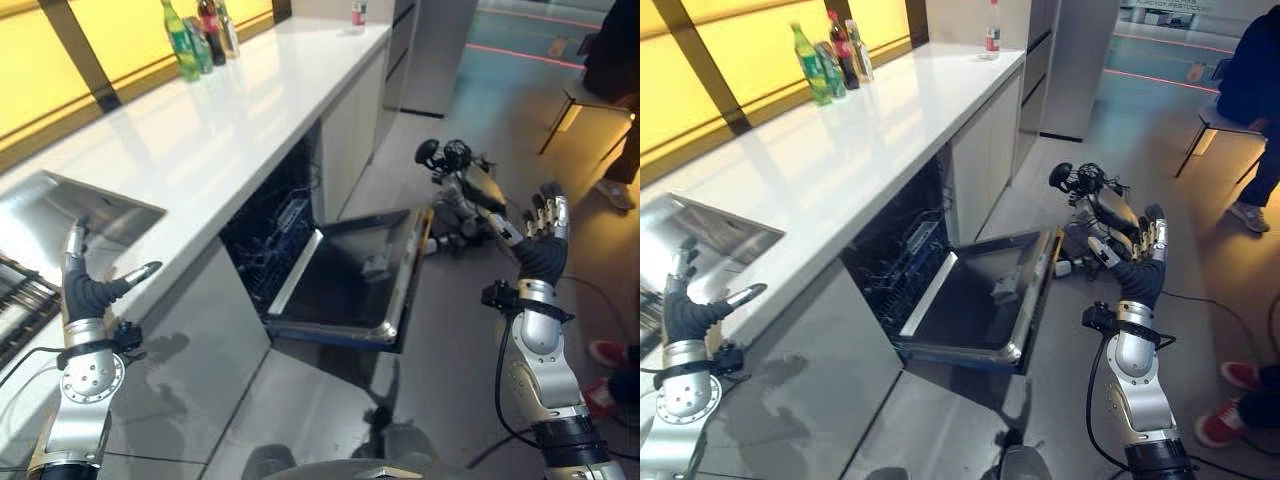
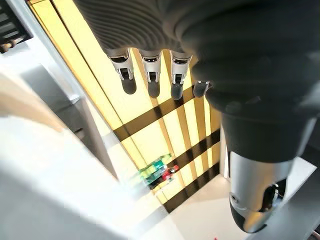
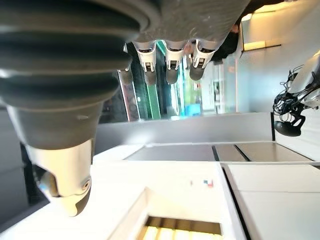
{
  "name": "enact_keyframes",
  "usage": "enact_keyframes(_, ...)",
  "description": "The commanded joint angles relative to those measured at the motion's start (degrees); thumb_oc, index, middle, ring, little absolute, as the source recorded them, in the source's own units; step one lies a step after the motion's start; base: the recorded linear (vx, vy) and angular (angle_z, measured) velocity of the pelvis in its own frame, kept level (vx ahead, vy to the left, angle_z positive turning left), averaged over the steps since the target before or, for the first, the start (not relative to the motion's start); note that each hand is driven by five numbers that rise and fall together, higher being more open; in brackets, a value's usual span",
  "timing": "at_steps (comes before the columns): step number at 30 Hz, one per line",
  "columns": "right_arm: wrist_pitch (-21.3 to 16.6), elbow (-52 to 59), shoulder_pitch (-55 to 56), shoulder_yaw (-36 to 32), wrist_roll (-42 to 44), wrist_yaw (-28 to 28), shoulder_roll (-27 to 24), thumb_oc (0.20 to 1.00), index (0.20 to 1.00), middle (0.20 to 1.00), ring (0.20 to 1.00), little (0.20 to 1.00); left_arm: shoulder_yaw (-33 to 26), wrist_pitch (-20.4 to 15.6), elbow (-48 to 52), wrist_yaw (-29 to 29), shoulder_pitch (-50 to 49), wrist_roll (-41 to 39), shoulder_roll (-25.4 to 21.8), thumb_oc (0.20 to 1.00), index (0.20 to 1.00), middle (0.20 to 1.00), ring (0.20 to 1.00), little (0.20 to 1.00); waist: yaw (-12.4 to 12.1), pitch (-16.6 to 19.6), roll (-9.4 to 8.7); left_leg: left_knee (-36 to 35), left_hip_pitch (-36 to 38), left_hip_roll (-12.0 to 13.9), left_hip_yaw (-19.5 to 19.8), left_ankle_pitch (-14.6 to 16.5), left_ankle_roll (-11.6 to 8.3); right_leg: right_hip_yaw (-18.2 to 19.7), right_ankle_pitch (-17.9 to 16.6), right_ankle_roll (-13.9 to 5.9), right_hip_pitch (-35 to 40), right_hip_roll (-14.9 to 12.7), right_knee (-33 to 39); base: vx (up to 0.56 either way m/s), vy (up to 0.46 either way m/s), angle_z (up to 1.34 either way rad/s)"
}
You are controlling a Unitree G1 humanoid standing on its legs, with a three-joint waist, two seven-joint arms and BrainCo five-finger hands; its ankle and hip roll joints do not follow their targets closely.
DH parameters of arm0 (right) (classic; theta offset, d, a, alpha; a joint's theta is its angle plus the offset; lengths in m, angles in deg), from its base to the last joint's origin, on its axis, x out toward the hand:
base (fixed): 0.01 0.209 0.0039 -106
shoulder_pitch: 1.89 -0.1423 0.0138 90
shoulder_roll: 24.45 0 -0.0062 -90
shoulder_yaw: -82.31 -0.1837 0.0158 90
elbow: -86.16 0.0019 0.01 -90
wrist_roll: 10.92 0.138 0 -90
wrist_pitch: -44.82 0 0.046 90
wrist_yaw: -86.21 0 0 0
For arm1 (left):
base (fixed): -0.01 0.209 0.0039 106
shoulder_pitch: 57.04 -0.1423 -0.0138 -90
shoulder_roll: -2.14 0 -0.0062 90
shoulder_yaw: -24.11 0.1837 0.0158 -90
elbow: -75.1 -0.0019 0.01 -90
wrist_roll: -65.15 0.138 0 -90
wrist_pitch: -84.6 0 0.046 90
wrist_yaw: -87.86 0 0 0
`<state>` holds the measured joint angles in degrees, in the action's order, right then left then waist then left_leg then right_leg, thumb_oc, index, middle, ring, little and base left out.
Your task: Pick up plates and place into dishwasher.
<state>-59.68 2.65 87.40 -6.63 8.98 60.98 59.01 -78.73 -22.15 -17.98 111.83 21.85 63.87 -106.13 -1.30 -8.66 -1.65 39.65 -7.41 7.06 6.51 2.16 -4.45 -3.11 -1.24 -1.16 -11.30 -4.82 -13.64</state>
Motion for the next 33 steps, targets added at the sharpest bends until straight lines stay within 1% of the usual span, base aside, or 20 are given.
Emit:
enact_keyframes(1, -3.3, 2.7, -0.9, 2.2, -0.2, 0.1, -0.8, 1.0, 1.0, 1.0, 1.0, 1.0, -2.3, -2.1, 4.5, 1.8, -0.5, 0.3, -0.8, 1.0, 1.0, 1.0, 1.0, 1.0, -0.9, 0.4, 0.93, 1.6, -5.4, -8.5, -6.8, 1.3, 3.48, -2.2, -0.2, 0.18, 6.6, 0.6, 5.0, 0.12, 0.013, 0.38)
enact_keyframes(2, -3.5, 2.5, -1.0, 2.8, -0.5, -0.3, -0.5, 1.0, 1.0, 1.0, 1.0, 1.0, -2.0, -2.1, 4.8, 2.1, -0.2, 0.4, -0.6, 1.0, 1.0, 1.0, 1.0, 1.0, -1.1, -0.5, 1.85, -3.0, -6.6, -8.4, -8.3, -1.8, 2.78, -2.4, 0.9, 0.54, 7.2, 1.6, 4.9, 0.09, 0.045, 0.37)
enact_keyframes(3, -3.3, 2.2, -1.1, 3.5, -1.4, -1.2, -0.2, 1.0, 1.0, 1.0, 1.0, 1.0, -1.4, -1.9, 5.1, 2.6, 0.4, 0.7, -0.5, 1.0, 1.0, 1.0, 1.0, 1.0, -1.0, -1.2, 2.83, -9.5, -8.0, -6.1, -11.3, -4.9, 2.0, -3.4, 1.9, 0.98, 7.8, 2.7, 5.0, 0.08, 0.029, 0.1)
enact_keyframes(4, -3.5, 2.1, -1.0, 3.8, -1.6, -1.7, 0.0, 1.0, 1.0, 1.0, 1.0, 1.0, -0.7, -2.1, 5.1, 3.2, 0.9, 1.0, -0.3, 1.0, 1.0, 1.0, 1.0, 1.0, -1.1, -1.7, 3.41, -13.6, -8.6, -4.8, -13.5, -7.6, 1.39, -3.9, 2.7, 1.3, 8.4, 3.3, 5.1, 0.06, 0.002, 0.09)
enact_keyframes(5, -4.2, 1.3, -0.6, 4.0, -0.9, -1.8, 0.2, 1.0, 1.0, 1.0, 1.0, 1.0, -0.1, -1.8, 5.5, 3.7, 1.6, 1.6, -0.2, 1.0, 1.0, 1.0, 1.0, 1.0, -1.4, -2.5, 3.36, -13.3, -10.9, -4.8, -13.3, -9.3, 0.86, -4.2, 3.4, 1.81, 8.7, 3.0, 5.1, 0.03, 0.005, 0.28)
enact_keyframes(6, -5.0, 0.1, -0.5, 4.4, 0.7, -1.9, 0.5, 1.0, 1.0, 1.0, 1.0, 1.0, 0.4, -1.5, 5.5, 4.4, 2.1, 2.5, -0.1, 1.0, 1.0, 1.0, 1.0, 1.0, -1.3, -2.8, 3.31, -13.1, -11.9, -4.7, -12.1, -8.9, 0.61, -4.3, 4.1, 1.95, 7.7, 2.7, 3.7, 0.02, 0.044, 0.35)
enact_keyframes(7, -6.1, -1.9, -0.3, 4.5, 1.8, -1.5, 1.1, 1.0, 1.0, 1.0, 1.0, 1.0, 1.0, -1.9, 4.5, 5.4, 2.6, 3.3, 0.1, 1.0, 1.0, 1.0, 1.0, 1.0, -0.7, -2.6, 3.49, -15.0, -10.6, -5.1, -12.0, -6.4, 1.35, -4.7, 4.6, 1.8, 5.9, 2.5, 2.3, 0.02, 0.112, 0.46)
enact_keyframes(8, -6.8, -3.3, 0.2, 4.5, 2.4, -1.4, 1.6, 1.0, 1.0, 1.0, 1.0, 1.0, 1.7, -1.8, 3.4, 6.3, 3.4, 3.4, 0.0, 1.0, 1.0, 1.0, 1.0, 1.0, -0.1, -2.4, 3.99, -16.8, -9.0, -5.2, -12.5, -5.9, 1.51, -5.3, 5.3, 1.73, 4.8, 2.4, 1.1, 0.02, 0.132, 0.38)
enact_keyframes(9, -6.8, -3.9, 0.7, 4.5, 2.9, -1.8, 1.7, 1.0, 1.0, 1.0, 1.0, 1.0, 2.6, -2.0, 2.3, 7.2, 4.5, 3.4, 0.0, 1.0, 1.0, 1.0, 1.0, 1.0, 0.6, -2.7, 4.49, -17.3, -8.5, -4.9, -12.9, -6.8, 1.09, -5.6, 5.7, 1.86, 4.0, 2.2, 0.3, -0.06, 0.167, 0.32)
enact_keyframes(10, -7.5, -5.5, 0.9, 4.5, 4.1, -2.2, 1.4, 1.0, 1.0, 1.0, 1.0, 1.0, 4.4, -2.6, 0.8, 9.1, 6.9, 3.4, 0.2, 1.0, 1.0, 1.0, 1.0, 1.0, 1.8, -3.9, 5.64, -17.2, -9.0, -4.8, -13.0, -7.5, 0.42, -5.7, 6.1, 2.18, 2.2, 1.7, -0.8, -0.16, 0.187, 0.19)
enact_keyframes(12, -9.9, -9.2, 0.2, 4.4, 3.4, -4.1, 1.5, 1.0, 1.0, 1.0, 1.0, 1.0, 6.9, -3.3, -0.2, 11.4, 9.4, 3.5, 0.9, 1.0, 1.0, 1.0, 1.0, 1.0, 2.9, -5.4, 7.22, -17.6, -9.8, -5.4, -13.0, -6.5, 0.5, -5.8, 6.3, 2.32, -1.4, 0.8, -2.6, -0.24, 0.242, 0.15)
enact_keyframes(13, -10.7, -11.3, -0.9, 4.1, 3.3, -6.2, 1.2, 1.0, 1.0, 1.0, 1.0, 1.0, 8.9, -3.3, -0.5, 13.1, 10.9, 4.6, 2.2, 1.0, 1.0, 1.0, 1.0, 1.0, 3.5, -6.8, 8.4, -17.3, -10.6, -5.9, -12.6, -7.2, 0.0, -5.6, 6.1, 2.43, -2.9, 0.3, -2.8, -0.25, 0.271, 0.14)
enact_keyframes(16, -11.2, -15.5, -3.2, 3.5, 3.2, -7.8, 0.1, 1.0, 1.0, 1.0, 1.0, 1.0, 11.2, -2.8, 0.9, 17.4, 10.6, 5.2, 3.9, 1.0, 1.0, 1.0, 1.0, 1.0, 3.9, -10.3, 10.99, -13.8, -13.7, -7.6, -10.1, -10.9, -1.49, -3.8, 5.9, 2.84, -5.3, -0.4, -4.3, -0.15, 0.253, 0.07)
enact_keyframes(17, -11.3, -16.4, -3.8, 3.7, 3.0, -8.0, -0.1, 1.0, 1.0, 1.0, 1.0, 1.0, 11.1, -2.8, 1.2, 18.0, 10.0, 5.2, 4.2, 1.0, 1.0, 1.0, 1.0, 1.0, 3.9, -10.8, 11.52, -13.8, -13.9, -7.7, -10.3, -10.4, -1.13, -3.4, 6.0, 2.9, -6.1, -0.4, -5.1, -0.08, 0.215, -0.15)
enact_keyframes(18, -11.8, -17.4, -4.3, 4.0, 4.4, -8.0, 0.1, 1.0, 1.0, 1.0, 1.0, 1.0, 10.6, -3.0, 1.8, 18.4, 9.3, 4.7, 3.9, 1.0, 1.0, 1.0, 1.0, 1.0, 4.1, -11.5, 12.08, -14.9, -13.3, -7.9, -11.6, -7.0, 0.66, -3.1, 6.3, 2.86, -8.1, -0.6, -6.8, -0.08, 0.174, -0.32)
enact_keyframes(19, -11.9, -17.9, -4.5, 4.0, 5.9, -7.7, 0.3, 1.0, 1.0, 1.0, 1.0, 1.0, 10.3, -3.2, 2.0, 18.2, 9.1, 4.3, 3.7, 1.0, 1.0, 1.0, 1.0, 1.0, 3.9, -11.9, 12.21, -15.2, -13.4, -8.0, -12.3, -5.9, 1.25, -3.1, 6.5, 2.7, -9.3, -0.7, -7.8, -0.08, 0.146, -0.36)
enact_keyframes(23, -13.3, -22.0, -5.9, 2.7, 12.2, -7.2, 0.6, 1.0, 1.0, 1.0, 1.0, 1.0, 11.3, -3.2, 2.4, 18.5, 10.7, 4.7, 3.9, 1.0, 1.0, 1.0, 1.0, 1.0, 3.9, -15.0, 13.57, -12.8, -17.1, -8.3, -13.0, -6.9, 0.65, -3.1, 7.1, 2.89, -12.0, -1.3, -10.2, -0.09, 0.126, -0.18)
enact_keyframes(25, -13.6, -23.0, -7.1, 2.7, 13.6, -7.3, 0.5, 1.0, 1.0, 1.0, 1.0, 1.0, 12.3, -2.8, 2.7, 19.5, 11.4, 4.7, 4.3, 1.0, 1.0, 1.0, 1.0, 1.0, 3.9, -16.5, 14.44, -12.1, -18.4, -8.9, -13.4, -7.0, 0.77, -2.9, 7.2, 2.76, -13.8, -2.1, -11.6, -0.06, 0.154, 0.06)
enact_keyframes(29, -14.2, -25.2, -9.7, 2.8, 18.4, -4.5, 1.1, 1.0, 1.0, 1.0, 1.0, 1.0, 13.6, -2.7, 3.5, 20.9, 12.7, 5.3, 4.7, 1.0, 1.0, 1.0, 1.0, 1.0, 3.9, -19.2, 15.79, -11.2, -21.2, -9.6, -14.3, -6.9, 1.35, -2.1, 7.2, 2.6, -17.7, -2.8, -14.0, -0.06, 0.135, -0.05)
enact_keyframes(33, -14.1, -28.2, -13.9, 3.5, 22.7, 0.0, 1.8, 1.0, 1.0, 1.0, 1.0, 1.0, 14.5, -2.1, 5.1, 21.7, 14.4, 6.1, 4.3, 1.0, 1.0, 1.0, 1.0, 1.0, 3.4, -21.1, 16.49, -9.9, -24.4, -10.6, -15.4, -4.8, 2.52, -1.4, 7.8, 2.32, -22.6, -3.4, -17.6, -0.06, 0.069, 0.0)
